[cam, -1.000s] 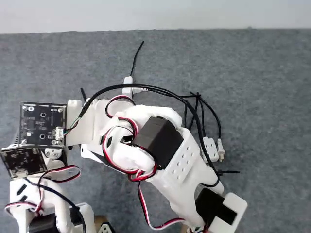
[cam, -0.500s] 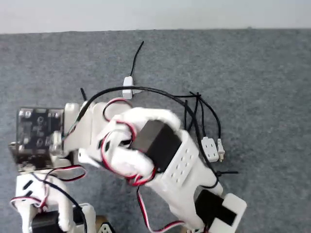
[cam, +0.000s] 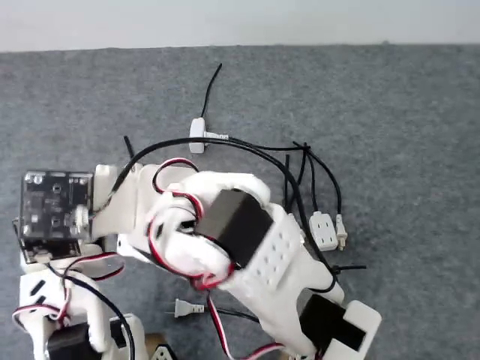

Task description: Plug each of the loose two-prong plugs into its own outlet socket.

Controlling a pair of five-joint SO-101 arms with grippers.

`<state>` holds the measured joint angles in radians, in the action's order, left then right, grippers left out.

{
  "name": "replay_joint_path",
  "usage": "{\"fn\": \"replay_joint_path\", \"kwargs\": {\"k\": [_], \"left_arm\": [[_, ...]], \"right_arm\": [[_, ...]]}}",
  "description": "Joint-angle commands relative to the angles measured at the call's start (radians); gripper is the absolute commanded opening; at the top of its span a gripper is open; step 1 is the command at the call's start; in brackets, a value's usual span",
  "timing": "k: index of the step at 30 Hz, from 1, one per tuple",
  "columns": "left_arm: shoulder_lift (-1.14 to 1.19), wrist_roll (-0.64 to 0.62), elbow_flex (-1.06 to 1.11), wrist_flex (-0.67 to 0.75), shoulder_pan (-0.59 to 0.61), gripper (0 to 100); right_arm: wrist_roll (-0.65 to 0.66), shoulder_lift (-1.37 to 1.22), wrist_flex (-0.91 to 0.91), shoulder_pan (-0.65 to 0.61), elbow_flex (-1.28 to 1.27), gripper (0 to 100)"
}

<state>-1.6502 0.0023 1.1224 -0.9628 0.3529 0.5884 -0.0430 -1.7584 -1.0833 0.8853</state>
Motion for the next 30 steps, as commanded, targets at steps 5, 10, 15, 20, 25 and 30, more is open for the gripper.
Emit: {"fn": "replay_joint_path", "kwargs": {"k": [5,10,15,20,25,30], "left_arm": [[0.008,0.118,0.074,0.089,0.267,27],[0.011,0.12,0.056,0.051,0.296,27],[0.011,0.133,-0.048,-0.044,0.37,27],[0.006,0.138,-0.136,-0.143,0.381,27],[0.003,0.138,-0.14,-0.193,0.377,27],[0.002,0.192,-0.208,-0.19,0.434,27]], "right_arm": [[-0.351,-0.071,0.048,0.196,-0.181,1.3],[-0.359,-0.248,0.048,0.186,-0.347,5.7],[-0.35,-0.437,0.102,0.108,-0.483,6.4],[-0.373,-0.507,0.176,0.047,-0.485,6.4],[-0.371,-0.576,0.151,0.028,-0.485,6.4],[-0.388,-0.578,0.044,-0.059,-0.473,6.9]]}}
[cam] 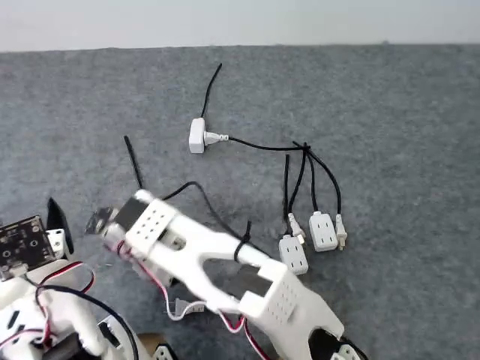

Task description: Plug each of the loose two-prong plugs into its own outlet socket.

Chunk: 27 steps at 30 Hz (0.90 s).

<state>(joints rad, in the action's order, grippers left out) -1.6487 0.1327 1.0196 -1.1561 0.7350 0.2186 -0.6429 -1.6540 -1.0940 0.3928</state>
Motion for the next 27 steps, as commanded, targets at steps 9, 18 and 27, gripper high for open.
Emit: {"fn": "replay_joint_path", "kwargs": {"k": [9,18,27], "left_arm": [[0.008,0.152,-0.302,-0.002,0.133,27],[0.002,0.152,-0.526,-0.066,0.13,27],[0.0,0.213,-0.786,-0.184,0.133,27]], "right_arm": [[0.015,0.163,-0.142,-0.108,-0.029,6.9],[0.023,0.315,-0.122,-0.125,-0.193,7.0],[0.064,0.277,-0.111,-0.124,-0.209,16.9]]}}
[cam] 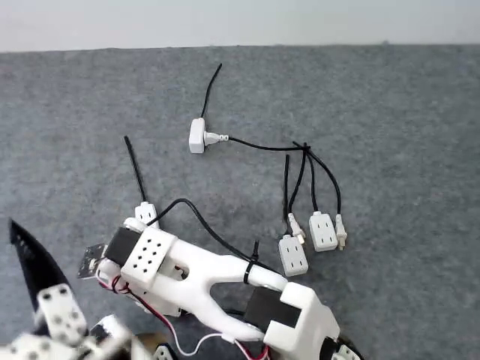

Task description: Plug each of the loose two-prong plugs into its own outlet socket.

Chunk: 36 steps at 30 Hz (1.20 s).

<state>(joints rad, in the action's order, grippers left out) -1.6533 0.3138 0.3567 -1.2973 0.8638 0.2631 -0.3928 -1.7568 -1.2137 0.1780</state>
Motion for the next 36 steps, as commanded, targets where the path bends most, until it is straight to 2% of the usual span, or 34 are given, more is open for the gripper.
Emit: {"fn": "replay_joint_path", "kwargs": {"k": [1,8,12,20,29,31,33,36], "left_arm": [[0.005,0.038,-0.156,-0.054,0.006,27],[0.005,0.097,-0.349,-0.132,0.006,27],[0.005,0.109,-0.41,-0.166,0.006,27],[0.012,0.109,-0.458,-0.161,0.006,27],[0.005,0.109,-0.458,-0.164,0.008,27],[0.005,0.11,-0.466,-0.161,0.008,27],[0.005,0.11,-0.487,-0.164,0.008,27],[0.005,0.11,-0.513,-0.164,0.006,27]], "right_arm": [[0.02,0.027,-0.008,-0.004,0.002,16.9],[0.02,-0.021,0.093,0.004,-0.121,16.9],[0.02,-0.035,0.085,0.022,-0.135,16.9],[0.02,-0.039,0.151,0.019,-0.327,17.1],[0.02,-0.051,0.18,0.022,-0.348,16.8],[0.031,-0.05,0.216,0.022,-0.382,12.5],[0.089,-0.048,0.245,0.021,-0.404,0.9],[0.124,-0.042,0.265,0.019,-0.423,4.1]]}}
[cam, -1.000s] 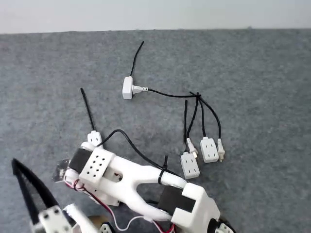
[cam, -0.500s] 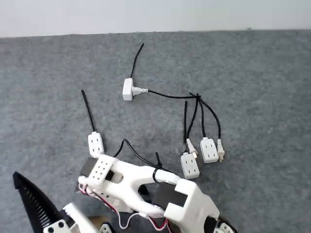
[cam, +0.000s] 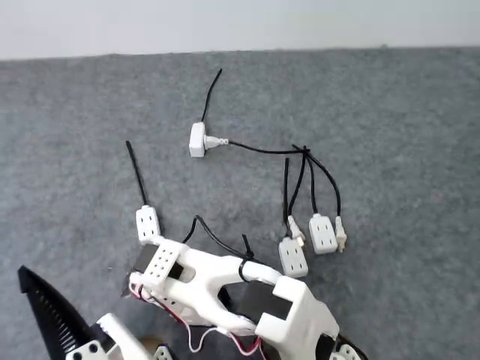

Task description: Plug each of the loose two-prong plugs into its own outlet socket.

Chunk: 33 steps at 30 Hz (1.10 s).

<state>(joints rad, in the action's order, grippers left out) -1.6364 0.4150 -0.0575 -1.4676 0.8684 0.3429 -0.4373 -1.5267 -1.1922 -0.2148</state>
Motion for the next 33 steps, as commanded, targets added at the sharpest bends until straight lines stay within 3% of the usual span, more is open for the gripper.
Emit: {"fn": "replay_joint_path", "kwargs": {"k": [1,14,33], "left_arm": [[-0.012,0.009,-0.105,0.006,0.002,27],[-0.012,0.009,-0.107,-0.044,-0.005,27],[-0.012,0.002,-0.102,-0.129,-0.005,27]], "right_arm": [[0.044,0.004,0.044,-0.002,-0.037,3.0],[0.121,0.018,0.028,0.042,-0.032,0.8],[0.324,0.401,-0.019,0.469,-0.031,0.8]]}}
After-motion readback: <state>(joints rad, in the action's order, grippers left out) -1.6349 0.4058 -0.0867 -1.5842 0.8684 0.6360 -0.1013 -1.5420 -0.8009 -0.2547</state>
